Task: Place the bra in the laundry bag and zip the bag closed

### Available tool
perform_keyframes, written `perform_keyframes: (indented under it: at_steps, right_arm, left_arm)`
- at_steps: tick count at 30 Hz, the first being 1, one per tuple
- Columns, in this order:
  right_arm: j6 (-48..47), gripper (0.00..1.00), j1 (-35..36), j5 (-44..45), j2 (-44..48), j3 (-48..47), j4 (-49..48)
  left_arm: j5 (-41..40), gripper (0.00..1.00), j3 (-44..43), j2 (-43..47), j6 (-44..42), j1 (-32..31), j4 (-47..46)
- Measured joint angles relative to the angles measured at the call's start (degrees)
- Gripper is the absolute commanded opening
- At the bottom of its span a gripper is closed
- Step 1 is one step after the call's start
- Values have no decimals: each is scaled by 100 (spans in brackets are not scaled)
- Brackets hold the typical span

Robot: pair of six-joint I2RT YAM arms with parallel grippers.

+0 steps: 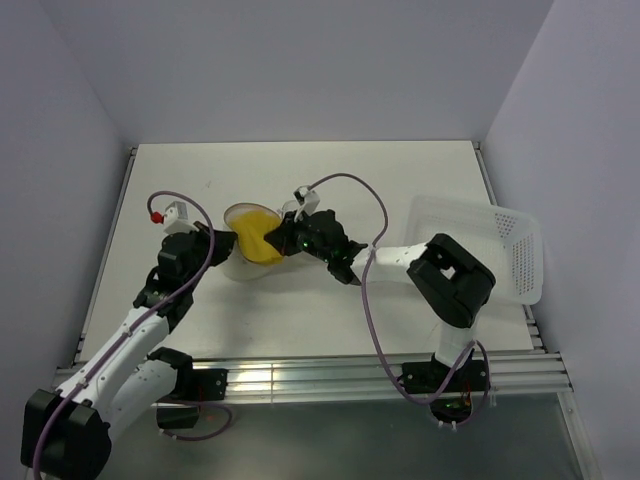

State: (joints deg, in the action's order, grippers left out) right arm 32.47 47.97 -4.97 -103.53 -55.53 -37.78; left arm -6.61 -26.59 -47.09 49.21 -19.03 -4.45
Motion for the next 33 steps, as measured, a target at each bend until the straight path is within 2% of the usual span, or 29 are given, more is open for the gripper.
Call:
perform_keyframes:
  at_steps: [4, 7, 13, 20, 31, 33]
  right_arm:
    - [-85, 0, 79, 15, 57, 341, 87]
    - [-240, 0, 188, 111, 146, 262, 601]
    - [-560, 0, 501, 487, 162, -914, 1998]
    - [-372, 0, 586, 1130, 68, -1971, 3171]
    - [684, 0, 863, 1965, -925, -2157, 3311]
    - [787, 16, 876, 2044, -990, -2149, 3305]
  left_arm:
    - [472, 0, 2, -188, 4, -33, -243]
    - [710, 0, 2, -149, 4, -160, -435]
    - [1220, 0, 83, 2, 66, -297, -601]
    - [1421, 0, 348, 549, 146, -299, -516]
    - [1519, 0, 1161, 846, 721, -264, -671]
    - [1561, 0, 1276, 962, 874, -280, -737]
